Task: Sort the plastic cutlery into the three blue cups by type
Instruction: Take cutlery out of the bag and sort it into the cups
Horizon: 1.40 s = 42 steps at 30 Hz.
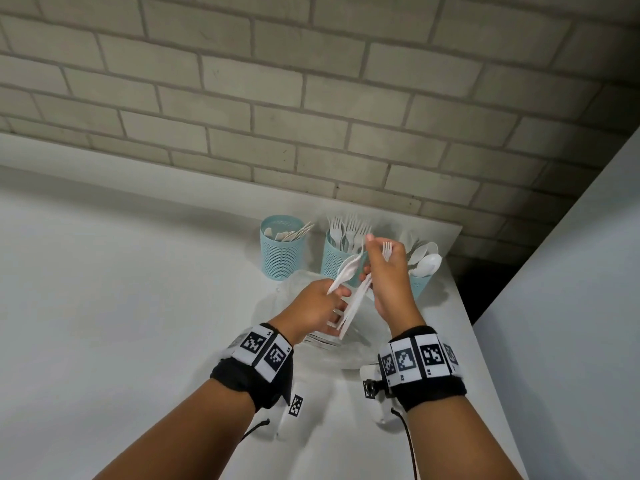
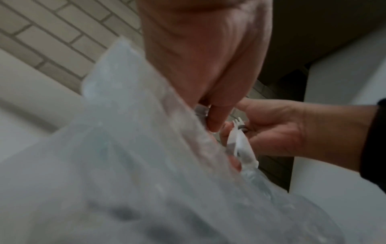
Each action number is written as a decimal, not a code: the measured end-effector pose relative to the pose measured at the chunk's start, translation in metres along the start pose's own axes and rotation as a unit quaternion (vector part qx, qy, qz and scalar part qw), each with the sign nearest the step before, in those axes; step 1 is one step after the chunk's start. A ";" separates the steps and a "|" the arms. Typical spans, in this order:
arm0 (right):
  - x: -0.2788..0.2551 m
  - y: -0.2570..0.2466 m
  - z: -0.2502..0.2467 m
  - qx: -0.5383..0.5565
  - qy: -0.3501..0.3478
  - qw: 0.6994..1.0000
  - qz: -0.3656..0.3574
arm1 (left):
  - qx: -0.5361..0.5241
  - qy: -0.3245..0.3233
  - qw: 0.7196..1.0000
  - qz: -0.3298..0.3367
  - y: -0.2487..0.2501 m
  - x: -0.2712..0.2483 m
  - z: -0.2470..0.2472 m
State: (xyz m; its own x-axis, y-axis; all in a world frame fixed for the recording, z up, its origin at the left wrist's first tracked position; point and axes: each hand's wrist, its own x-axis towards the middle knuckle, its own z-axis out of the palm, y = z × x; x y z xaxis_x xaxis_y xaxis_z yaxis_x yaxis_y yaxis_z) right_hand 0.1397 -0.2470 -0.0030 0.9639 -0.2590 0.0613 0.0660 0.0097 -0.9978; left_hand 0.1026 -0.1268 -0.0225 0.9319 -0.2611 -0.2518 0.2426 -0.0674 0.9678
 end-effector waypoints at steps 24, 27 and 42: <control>0.077 -0.035 0.009 0.152 0.199 0.962 -0.106 | -0.100 0.095 0.990 0.019 0.012 0.009 -0.023; 0.088 -0.033 0.012 0.131 0.231 0.946 -0.184 | -0.084 0.108 0.990 0.039 0.014 0.013 -0.025; 0.083 0.020 0.029 -0.343 0.097 0.909 -0.215 | -0.136 0.129 0.982 0.028 0.017 0.016 -0.032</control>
State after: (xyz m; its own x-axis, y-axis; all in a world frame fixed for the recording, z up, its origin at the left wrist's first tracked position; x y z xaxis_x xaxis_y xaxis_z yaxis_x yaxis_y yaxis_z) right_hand 0.2285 -0.2404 -0.0170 0.8190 -0.2625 0.5103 0.1861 -0.7197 -0.6689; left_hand 0.1300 -0.1009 -0.0099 0.9748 -0.0029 -0.2231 0.2188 0.2090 0.9531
